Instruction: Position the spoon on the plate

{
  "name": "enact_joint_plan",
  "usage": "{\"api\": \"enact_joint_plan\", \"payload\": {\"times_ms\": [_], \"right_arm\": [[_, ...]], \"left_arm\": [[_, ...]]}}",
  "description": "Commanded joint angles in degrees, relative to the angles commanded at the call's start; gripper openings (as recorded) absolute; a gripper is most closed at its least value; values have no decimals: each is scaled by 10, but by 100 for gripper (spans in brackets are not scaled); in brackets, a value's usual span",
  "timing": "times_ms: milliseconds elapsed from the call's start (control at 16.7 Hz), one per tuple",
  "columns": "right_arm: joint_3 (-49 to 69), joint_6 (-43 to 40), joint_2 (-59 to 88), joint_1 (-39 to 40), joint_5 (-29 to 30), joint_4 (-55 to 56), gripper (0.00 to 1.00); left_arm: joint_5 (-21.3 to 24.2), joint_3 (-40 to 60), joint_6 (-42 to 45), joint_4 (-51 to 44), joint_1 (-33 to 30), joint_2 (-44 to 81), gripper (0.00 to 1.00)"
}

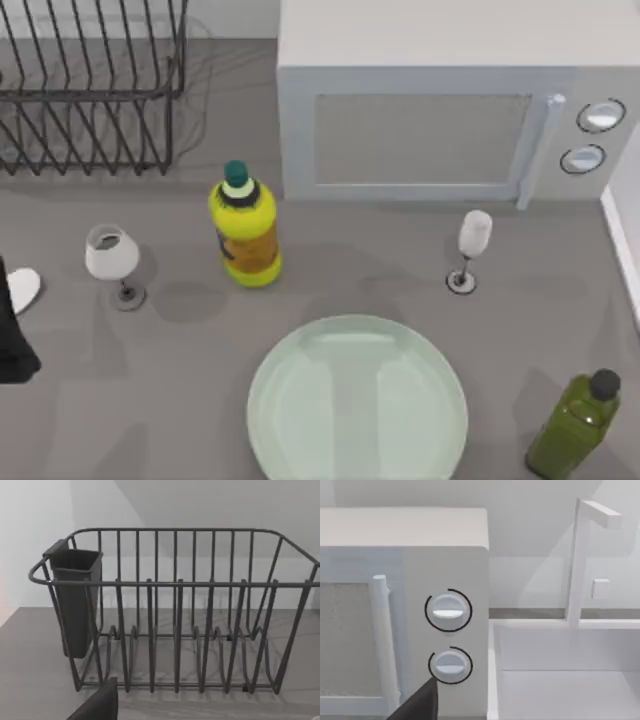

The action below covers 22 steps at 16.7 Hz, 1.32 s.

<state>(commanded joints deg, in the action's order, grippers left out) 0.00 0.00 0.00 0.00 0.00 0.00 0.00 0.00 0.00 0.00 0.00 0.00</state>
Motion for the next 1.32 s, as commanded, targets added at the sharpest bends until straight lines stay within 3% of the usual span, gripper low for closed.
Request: {"api": "enact_joint_plan", "payload": {"times_ms": [240,480,1020,1320], "right_arm": [[0,0,0,0,0,0,100],[0,0,0,0,0,0,100],[0,0,0,0,0,0,100],[0,0,0,0,0,0,100]], "left_arm": [[-2,19,18,-12,-1,19,100],[-14,125,121,-82,1,129,100],[-24,506,453,-365,65,655,100],[-12,633,569,-517,132,891,100]]}}
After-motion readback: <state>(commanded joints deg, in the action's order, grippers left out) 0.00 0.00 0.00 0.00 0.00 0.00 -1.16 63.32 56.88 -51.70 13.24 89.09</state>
